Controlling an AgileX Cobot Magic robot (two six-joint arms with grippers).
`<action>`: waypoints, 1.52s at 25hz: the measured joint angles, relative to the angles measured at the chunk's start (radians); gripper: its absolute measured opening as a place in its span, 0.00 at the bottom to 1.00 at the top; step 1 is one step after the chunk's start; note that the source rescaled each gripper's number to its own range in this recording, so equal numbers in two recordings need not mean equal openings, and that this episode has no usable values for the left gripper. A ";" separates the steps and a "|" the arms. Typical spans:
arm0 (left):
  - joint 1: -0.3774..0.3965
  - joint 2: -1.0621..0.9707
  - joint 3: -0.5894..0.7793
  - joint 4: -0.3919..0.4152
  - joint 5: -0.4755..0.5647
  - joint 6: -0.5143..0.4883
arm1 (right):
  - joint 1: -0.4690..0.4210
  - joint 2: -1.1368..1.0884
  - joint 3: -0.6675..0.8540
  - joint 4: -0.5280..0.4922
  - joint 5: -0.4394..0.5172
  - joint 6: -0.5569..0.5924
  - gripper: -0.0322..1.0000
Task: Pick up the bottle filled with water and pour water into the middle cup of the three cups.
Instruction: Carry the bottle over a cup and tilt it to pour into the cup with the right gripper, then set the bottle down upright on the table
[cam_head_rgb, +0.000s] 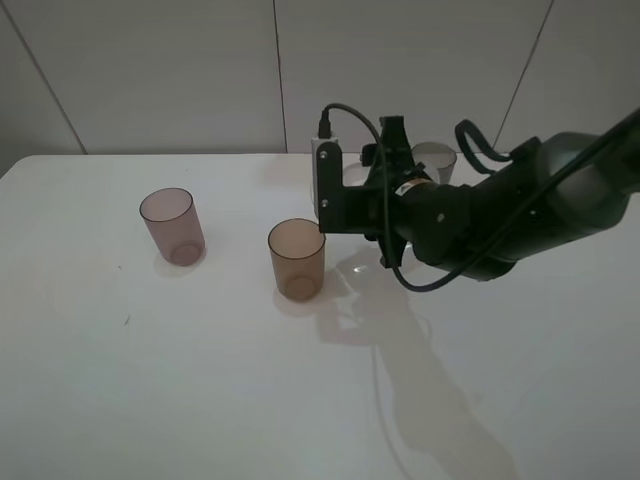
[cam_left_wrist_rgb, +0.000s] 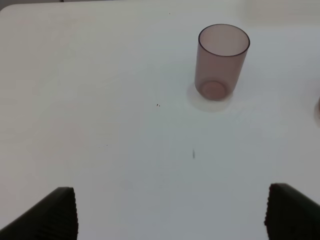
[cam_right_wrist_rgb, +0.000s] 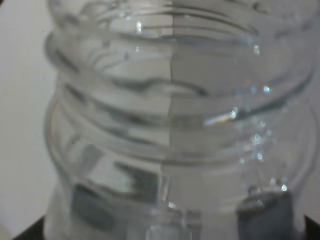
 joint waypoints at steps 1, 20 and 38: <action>0.000 0.000 0.000 0.000 0.000 0.000 | 0.005 0.003 0.000 -0.001 0.000 -0.008 0.05; 0.000 0.000 0.000 0.000 0.000 0.000 | 0.027 0.035 -0.001 -0.053 -0.122 -0.084 0.05; 0.000 0.000 0.000 0.000 0.000 0.000 | 0.027 0.035 -0.001 -0.150 -0.193 -0.183 0.05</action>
